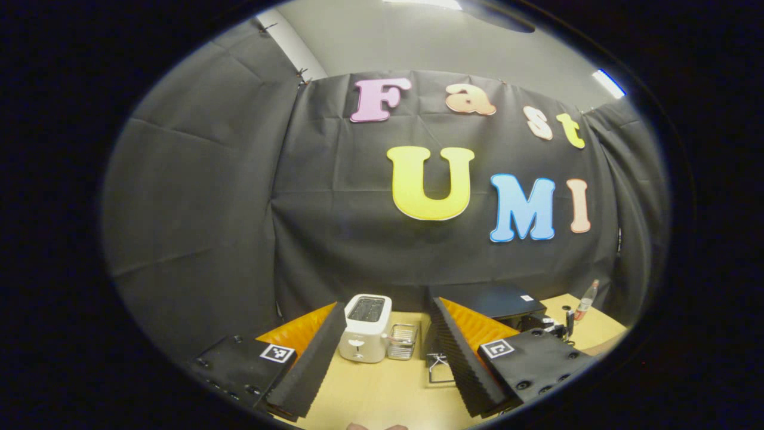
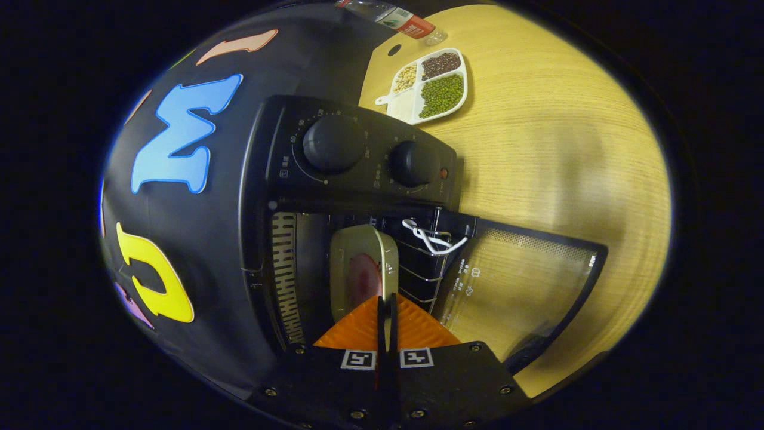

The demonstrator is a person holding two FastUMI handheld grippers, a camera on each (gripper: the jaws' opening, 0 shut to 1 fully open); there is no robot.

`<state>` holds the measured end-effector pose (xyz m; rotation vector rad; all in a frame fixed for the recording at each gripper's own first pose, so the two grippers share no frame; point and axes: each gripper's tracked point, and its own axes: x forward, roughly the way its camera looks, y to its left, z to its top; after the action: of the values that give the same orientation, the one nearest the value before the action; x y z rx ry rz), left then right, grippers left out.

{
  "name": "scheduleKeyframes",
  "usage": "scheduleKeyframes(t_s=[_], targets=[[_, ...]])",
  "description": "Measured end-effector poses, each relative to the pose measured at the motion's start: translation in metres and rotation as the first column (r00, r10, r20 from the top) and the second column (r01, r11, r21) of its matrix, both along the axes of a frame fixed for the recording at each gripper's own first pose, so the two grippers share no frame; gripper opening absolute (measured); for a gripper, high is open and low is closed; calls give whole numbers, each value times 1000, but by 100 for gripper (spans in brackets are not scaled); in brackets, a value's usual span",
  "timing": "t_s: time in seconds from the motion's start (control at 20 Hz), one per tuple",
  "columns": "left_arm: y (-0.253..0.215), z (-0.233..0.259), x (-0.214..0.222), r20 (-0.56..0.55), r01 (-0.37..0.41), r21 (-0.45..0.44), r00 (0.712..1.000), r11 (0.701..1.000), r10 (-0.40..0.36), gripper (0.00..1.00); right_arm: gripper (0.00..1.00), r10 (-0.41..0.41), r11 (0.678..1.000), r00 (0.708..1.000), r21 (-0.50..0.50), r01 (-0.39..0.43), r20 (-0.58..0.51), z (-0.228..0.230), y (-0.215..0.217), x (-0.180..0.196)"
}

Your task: Open the electric oven with the left hand, put the food in, and close the electric oven.

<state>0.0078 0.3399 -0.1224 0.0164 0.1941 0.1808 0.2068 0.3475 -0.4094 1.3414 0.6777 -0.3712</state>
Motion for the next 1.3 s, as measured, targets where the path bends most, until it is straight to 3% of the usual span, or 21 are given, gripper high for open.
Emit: scheduleKeyframes(t_s=[0.3, 0.55, 0.7, 0.75, 0.8, 0.85, 0.9, 1.0, 1.15, 1.3], targets=[[15, -3, -7, -16, -39, 9, 999, 999, 39, 98, 1, -93, 995, 996, 37, 93, 0, -9, 30, 26], [14, -4, -7, -22, -53, 4, 998, 999, 53, 100, 2, -95, 994, 995, 49, 94, 15, -8, 36, 34], [3, -2, -2, -14, -35, -4, 999, 999, 35, 97, 8, -16, 999, 999, 39, 14, 33, 0, 38, 28], [-3, -3, 0, -12, -25, -4, 1000, 1000, 25, 97, 0, 25, 1000, 999, 15, -25, 30, 2, 36, 25], [-11, -3, 5, -9, -12, -5, 1000, 1000, 12, 100, 19, 85, 996, 996, -12, -85, 28, 4, 37, 19], [-19, -4, 9, -5, 2, -8, 1000, 1000, -2, 100, 25, 159, 986, 987, -44, -159, 13, 6, 38, 11], [-26, -3, 12, -1, 16, -12, 1000, 1000, -16, 97, 32, 224, 971, 975, -82, -223, 5, 8, 37, 2], [-42, -2, 20, 6, 43, -25, 999, 999, -43, 100, 33, 342, 927, 940, -168, -336, 4, 17, 28, -17], [-70, -6, 33, 10, 83, -48, 997, 995, -83, 100, 33, 485, 822, 874, -329, -465, -22, 35, 0, -49], [-96, -13, 46, 1, 124, -55, 992, 991, -124, 100, 33, 584, 688, 811, -513, -513, -28, 72, -33, -67]])
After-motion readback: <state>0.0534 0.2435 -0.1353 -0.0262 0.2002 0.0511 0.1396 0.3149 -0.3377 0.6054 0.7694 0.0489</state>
